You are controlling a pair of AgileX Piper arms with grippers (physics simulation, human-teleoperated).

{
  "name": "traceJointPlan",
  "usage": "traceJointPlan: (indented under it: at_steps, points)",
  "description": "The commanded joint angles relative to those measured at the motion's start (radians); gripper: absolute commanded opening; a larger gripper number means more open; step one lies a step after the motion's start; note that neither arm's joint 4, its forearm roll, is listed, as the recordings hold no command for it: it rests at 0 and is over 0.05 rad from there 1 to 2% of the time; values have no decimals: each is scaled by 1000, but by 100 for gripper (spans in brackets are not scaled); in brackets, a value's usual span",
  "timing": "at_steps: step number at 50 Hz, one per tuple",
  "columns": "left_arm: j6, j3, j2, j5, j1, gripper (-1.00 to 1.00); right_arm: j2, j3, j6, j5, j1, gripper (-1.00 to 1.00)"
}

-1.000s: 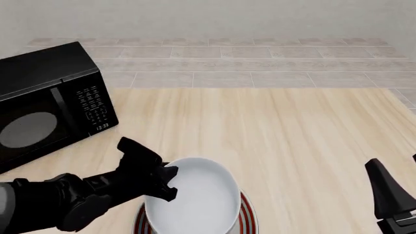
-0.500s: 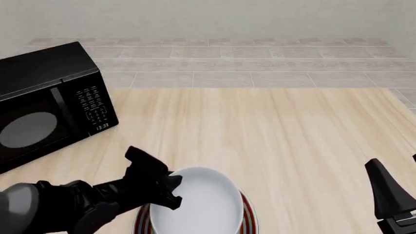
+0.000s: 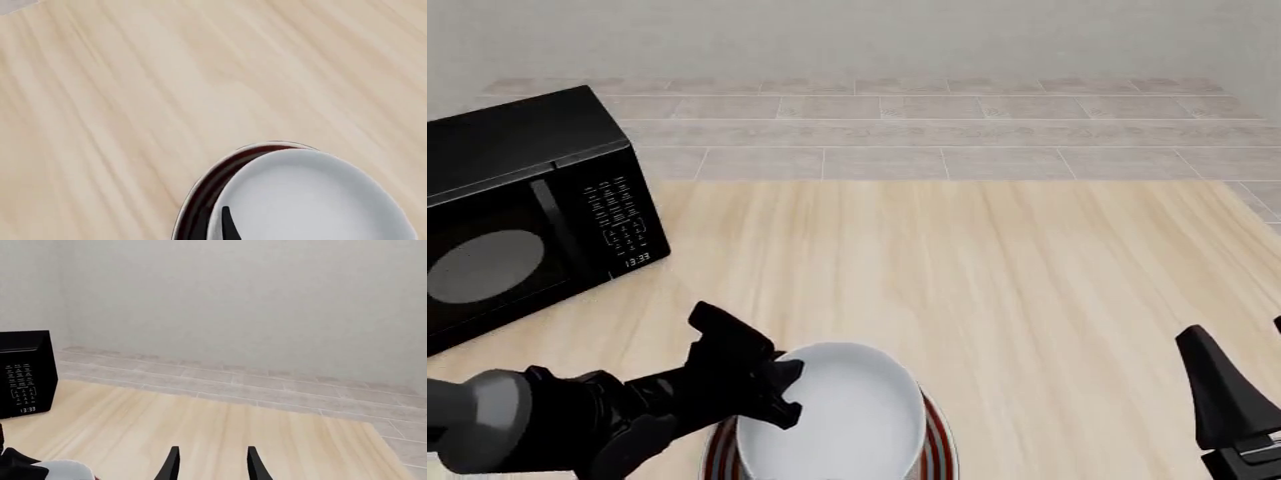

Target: Pick up the white bowl and put it on the plate.

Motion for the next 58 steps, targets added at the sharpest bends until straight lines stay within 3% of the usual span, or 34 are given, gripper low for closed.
traceJointPlan:
  at_steps: [1,2,3,7,9,17,24,32,38,45,54,55,58]
  points:
    - [32,18,18,-9,-16,-100,0,4,0,-2,-2,100]
    - [46,22,13,-6,-4,-100,0,4,1,-1,-1,100]
    - [71,38,-22,-15,0,100,0,7,0,-3,0,100]
    - [56,27,-30,-3,-22,100,0,12,2,-7,2,100]
    - [80,51,-86,-3,11,100,0,16,2,-11,3,100]
    - [88,59,-315,99,-16,100,0,17,2,-10,4,100]
    - [96,38,-651,290,28,100,0,28,2,-16,6,100]
    - [55,-41,-868,495,54,100,0,32,1,-17,7,100]
    - [52,-73,-965,582,120,100,0,33,2,-18,9,100]
    - [25,-140,-1084,694,255,100,1,40,3,-22,8,100]
    - [-6,-190,-1155,766,422,100,1,48,6,-29,7,100]
    - [-5,-152,-1175,741,431,100,1,49,6,-30,7,100]
    - [-15,-198,-1179,779,480,100,1,51,7,-31,9,100]
